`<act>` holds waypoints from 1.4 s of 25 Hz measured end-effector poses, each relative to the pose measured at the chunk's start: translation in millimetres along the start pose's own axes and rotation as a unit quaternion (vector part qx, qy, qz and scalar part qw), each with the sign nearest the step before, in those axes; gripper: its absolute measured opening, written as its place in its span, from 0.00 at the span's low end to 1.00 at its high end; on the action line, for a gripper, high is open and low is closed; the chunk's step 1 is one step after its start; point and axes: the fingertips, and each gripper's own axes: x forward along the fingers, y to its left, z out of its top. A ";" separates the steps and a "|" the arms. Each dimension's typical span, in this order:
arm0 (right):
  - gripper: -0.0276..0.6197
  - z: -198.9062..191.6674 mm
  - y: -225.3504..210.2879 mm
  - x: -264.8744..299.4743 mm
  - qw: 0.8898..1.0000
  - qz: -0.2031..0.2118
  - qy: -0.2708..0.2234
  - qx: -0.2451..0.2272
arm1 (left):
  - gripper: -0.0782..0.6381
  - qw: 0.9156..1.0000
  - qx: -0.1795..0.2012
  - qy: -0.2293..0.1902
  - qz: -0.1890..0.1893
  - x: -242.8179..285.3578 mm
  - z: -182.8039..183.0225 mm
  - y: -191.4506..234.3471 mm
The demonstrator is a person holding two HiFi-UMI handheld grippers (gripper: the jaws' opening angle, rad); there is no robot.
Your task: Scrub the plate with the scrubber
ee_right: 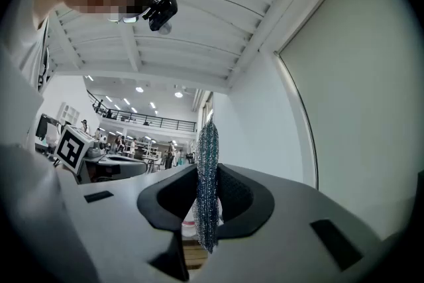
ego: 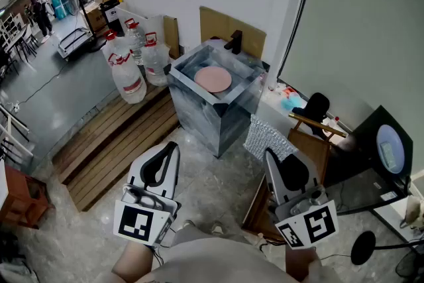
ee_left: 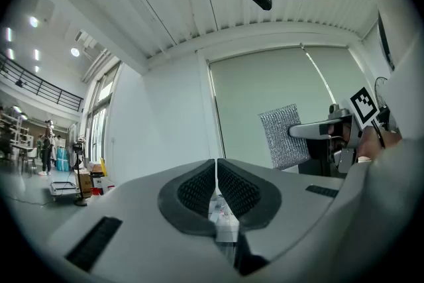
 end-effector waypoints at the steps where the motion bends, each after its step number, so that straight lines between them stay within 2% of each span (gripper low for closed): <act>1: 0.20 0.8 -0.7 -1.2 1.000 -0.002 -0.004 0.004 | 0.15 1.000 -0.002 0.000 0.001 -0.6 -1.1 0.0; 11: 0.20 1.2 -12.2 -9.8 1.000 -0.009 -0.005 0.010 | 0.15 1.000 -0.003 0.000 -0.004 5.1 0.4 -10.5; 27: 0.20 -13.9 -25.3 -6.6 1.000 0.004 -0.002 0.018 | 0.15 1.000 0.005 0.009 -0.006 19.0 -6.1 -19.2; 35: 0.20 -37.3 -45.1 19.5 1.000 -0.002 0.001 0.008 | 0.15 1.000 0.003 0.007 -0.010 53.0 -32.8 -5.8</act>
